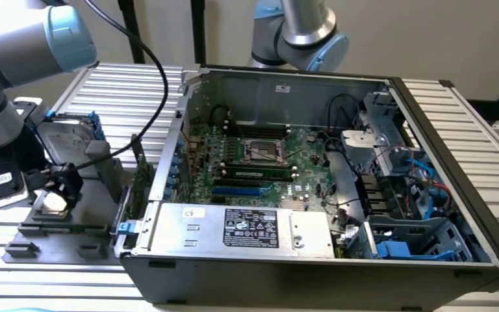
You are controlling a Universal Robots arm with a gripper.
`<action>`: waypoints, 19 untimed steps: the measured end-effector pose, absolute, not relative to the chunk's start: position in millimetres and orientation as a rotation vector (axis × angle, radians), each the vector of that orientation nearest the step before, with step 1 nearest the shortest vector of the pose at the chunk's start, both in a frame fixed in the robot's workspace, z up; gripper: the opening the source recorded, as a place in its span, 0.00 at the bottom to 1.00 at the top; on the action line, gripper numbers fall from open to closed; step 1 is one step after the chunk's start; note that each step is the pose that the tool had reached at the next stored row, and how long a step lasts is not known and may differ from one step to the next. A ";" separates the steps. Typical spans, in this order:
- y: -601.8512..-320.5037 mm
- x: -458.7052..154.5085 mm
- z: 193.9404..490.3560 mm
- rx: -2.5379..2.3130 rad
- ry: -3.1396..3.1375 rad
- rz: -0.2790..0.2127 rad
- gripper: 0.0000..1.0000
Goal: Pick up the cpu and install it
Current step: 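Pick up the cpu and move it towards the insertion slot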
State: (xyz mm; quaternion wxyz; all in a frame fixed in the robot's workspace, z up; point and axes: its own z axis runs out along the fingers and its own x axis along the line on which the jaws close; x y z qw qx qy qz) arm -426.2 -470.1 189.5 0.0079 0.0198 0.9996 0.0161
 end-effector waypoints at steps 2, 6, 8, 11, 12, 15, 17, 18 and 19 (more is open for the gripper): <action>-470.0 -426.6 188.6 0.064 3.125 0.051 0.79; -469.8 -426.8 186.7 0.065 3.125 0.052 0.79; -469.4 -426.8 186.0 0.066 3.125 0.053 0.79; -468.9 -427.2 185.0 0.066 3.125 0.054 0.79; -468.7 -427.5 184.7 0.066 3.125 0.054 0.79; -468.1 -428.7 184.3 0.066 3.125 0.054 0.79; -467.6 -429.0 184.1 0.066 3.125 0.054 0.79; -467.3 -429.0 183.8 0.066 3.125 0.054 0.79; -467.1 -429.1 183.6 0.066 3.125 0.054 0.79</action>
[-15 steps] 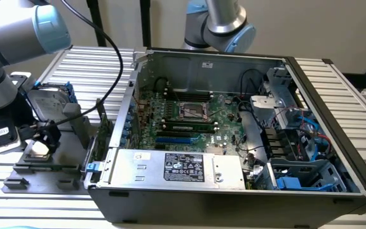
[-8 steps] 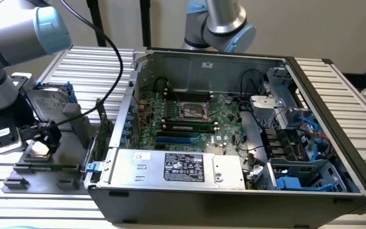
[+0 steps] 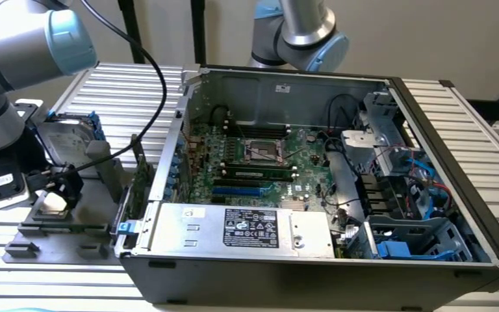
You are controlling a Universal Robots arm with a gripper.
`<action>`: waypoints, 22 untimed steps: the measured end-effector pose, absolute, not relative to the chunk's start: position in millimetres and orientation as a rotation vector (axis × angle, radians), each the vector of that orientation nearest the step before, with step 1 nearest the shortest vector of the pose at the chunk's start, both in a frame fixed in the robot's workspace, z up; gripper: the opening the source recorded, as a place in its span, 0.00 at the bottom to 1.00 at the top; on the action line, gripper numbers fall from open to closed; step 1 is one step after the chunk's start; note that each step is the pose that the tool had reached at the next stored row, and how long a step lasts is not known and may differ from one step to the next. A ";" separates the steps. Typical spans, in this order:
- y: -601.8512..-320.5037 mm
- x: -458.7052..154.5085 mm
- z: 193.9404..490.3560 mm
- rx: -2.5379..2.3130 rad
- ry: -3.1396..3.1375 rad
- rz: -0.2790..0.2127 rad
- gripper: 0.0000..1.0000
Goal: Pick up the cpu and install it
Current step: 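Pick up the cpu and move it towards the insertion slot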
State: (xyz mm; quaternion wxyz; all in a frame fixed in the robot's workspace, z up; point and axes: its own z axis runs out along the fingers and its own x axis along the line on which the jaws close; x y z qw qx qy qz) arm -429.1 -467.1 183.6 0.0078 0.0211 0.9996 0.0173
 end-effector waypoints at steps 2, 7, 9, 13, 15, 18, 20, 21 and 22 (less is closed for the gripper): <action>-466.9 -429.1 183.3 0.066 3.125 0.054 0.79; -466.8 -429.1 182.7 0.066 3.125 0.054 0.77; -466.8 -429.1 182.6 0.066 3.125 0.054 0.70; -466.6 -429.1 182.4 0.066 3.125 0.054 0.68; -466.5 -429.1 182.4 0.066 3.125 0.054 0.61; -466.4 -429.1 182.4 0.066 3.125 0.054 0.55; -466.4 -429.1 182.7 0.066 3.125 0.054 0.55; -466.4 -429.1 183.2 0.066 3.125 0.054 0.55; -466.4 -429.1 184.0 0.066 3.125 0.054 0.55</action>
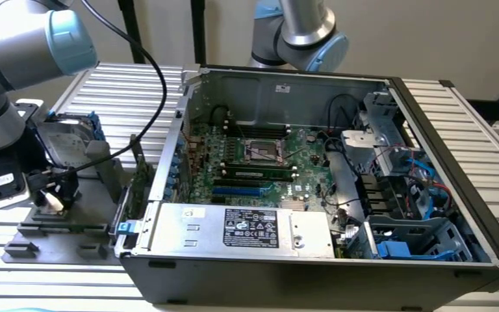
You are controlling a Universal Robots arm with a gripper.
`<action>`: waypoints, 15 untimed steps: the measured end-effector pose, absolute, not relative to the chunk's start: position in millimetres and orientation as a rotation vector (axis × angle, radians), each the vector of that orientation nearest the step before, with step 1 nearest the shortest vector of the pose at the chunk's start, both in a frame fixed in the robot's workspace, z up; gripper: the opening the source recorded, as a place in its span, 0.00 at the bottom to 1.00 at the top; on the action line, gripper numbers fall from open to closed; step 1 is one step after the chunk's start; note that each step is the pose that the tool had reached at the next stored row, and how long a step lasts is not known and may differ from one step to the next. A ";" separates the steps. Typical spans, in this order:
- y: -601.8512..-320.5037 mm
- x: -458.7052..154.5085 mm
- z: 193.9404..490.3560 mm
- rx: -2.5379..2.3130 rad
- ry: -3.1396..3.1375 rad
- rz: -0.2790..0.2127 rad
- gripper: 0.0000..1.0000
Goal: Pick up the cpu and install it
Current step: 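Pick up the cpu and move it towards the insertion slot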
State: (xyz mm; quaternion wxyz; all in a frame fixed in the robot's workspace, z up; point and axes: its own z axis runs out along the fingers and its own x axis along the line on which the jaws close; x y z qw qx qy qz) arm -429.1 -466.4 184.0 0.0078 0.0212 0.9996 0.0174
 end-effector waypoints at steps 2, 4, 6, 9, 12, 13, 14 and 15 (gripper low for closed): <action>-466.4 -429.1 185.7 0.066 3.125 0.054 0.55; -466.4 -429.1 187.8 0.066 3.125 0.054 0.55; -466.4 -429.1 190.1 0.066 3.125 0.054 0.55; -466.4 -429.1 194.2 0.066 3.125 0.054 0.55; -466.4 -429.0 196.8 0.066 3.125 0.054 0.55; -466.4 -429.0 196.8 0.066 3.125 0.054 0.55; -466.4 -429.0 196.8 0.066 3.125 0.055 0.55; -466.4 -429.1 196.9 0.066 3.125 0.054 0.55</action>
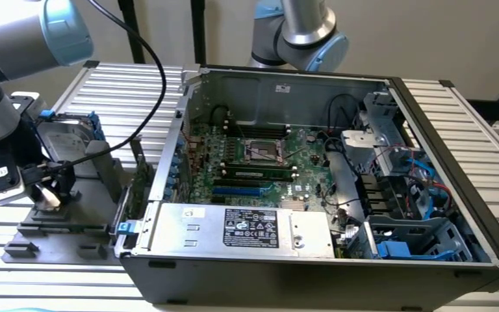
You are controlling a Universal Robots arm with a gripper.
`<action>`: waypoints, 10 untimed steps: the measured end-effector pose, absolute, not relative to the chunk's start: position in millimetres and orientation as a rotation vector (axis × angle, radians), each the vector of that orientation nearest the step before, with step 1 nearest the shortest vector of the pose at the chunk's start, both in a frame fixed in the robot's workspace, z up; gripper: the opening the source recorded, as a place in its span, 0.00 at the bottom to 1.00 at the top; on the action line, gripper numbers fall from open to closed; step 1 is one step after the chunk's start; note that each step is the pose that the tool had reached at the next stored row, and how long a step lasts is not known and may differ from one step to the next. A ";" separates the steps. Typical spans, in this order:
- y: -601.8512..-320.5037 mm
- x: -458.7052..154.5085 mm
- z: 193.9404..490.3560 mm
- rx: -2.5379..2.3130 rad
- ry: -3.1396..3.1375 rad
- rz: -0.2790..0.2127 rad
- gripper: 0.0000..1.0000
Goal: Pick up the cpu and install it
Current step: 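Pick up the cpu and move it towards the insertion slot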
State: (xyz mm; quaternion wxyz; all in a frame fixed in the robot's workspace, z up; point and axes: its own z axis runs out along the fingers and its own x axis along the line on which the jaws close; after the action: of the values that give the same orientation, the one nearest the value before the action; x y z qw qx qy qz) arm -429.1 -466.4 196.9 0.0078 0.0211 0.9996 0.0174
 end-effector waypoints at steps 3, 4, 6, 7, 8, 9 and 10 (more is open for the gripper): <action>-466.4 -429.1 196.9 0.066 3.125 0.054 0.55; -466.4 -429.1 196.9 0.066 3.125 0.054 0.55; -466.4 -429.1 196.9 0.066 3.125 0.054 0.55; -466.4 -429.1 196.9 0.066 3.125 0.054 0.55; -466.4 -429.1 196.9 0.066 3.125 0.054 0.55; -466.4 -429.1 196.9 0.066 3.125 0.054 0.55; -466.4 -429.1 196.9 0.066 3.125 0.054 0.55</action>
State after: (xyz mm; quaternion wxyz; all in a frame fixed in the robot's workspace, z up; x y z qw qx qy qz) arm -429.1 -466.4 196.9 0.0078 0.0211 0.9996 0.0174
